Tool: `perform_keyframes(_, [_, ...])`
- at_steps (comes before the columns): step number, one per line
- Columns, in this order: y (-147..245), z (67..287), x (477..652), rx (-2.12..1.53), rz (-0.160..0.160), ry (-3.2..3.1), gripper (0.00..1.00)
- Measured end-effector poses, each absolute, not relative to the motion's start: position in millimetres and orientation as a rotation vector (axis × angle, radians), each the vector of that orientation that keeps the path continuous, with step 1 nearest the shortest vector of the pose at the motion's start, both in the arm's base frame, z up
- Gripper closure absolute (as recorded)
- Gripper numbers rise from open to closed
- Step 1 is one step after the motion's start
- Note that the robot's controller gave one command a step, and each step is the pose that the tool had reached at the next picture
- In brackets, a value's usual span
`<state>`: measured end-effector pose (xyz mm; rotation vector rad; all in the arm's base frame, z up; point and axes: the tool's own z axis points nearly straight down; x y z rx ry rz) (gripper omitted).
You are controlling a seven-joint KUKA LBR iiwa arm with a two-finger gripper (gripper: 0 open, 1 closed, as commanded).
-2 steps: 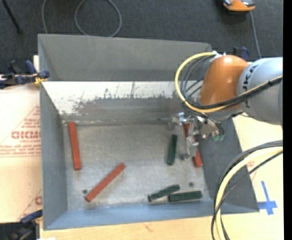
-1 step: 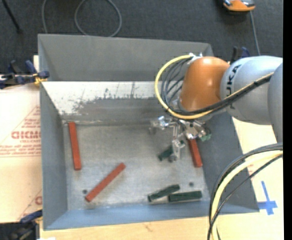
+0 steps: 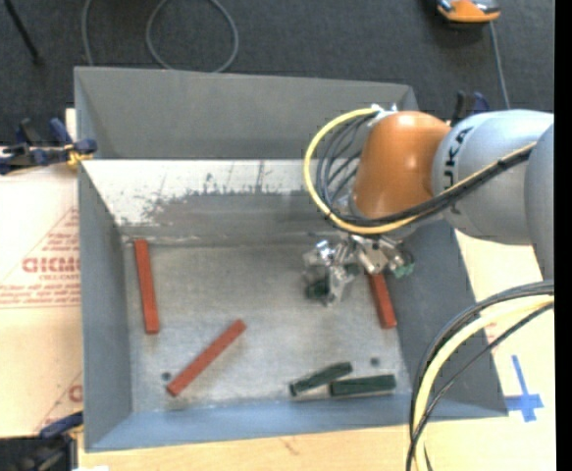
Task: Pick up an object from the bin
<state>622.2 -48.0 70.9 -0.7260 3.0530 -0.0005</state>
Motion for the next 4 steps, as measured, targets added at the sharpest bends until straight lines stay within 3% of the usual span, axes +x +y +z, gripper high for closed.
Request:
perform_keyframes(1, [-48.0, 71.0, 622.3, -0.726, -0.001, 3.053, 0.0])
perform_keyframes(2, [15.1, 70.9, 598.2, -0.913, 0.002, 3.003, 0.0])
perform_keyframes(3, [111.4, 112.1, 629.5, -1.031, 0.002, 2.955, 0.0])
perform_keyframes(4, [113.8, 104.1, 547.2, -0.893, 0.003, 3.014, 0.0])
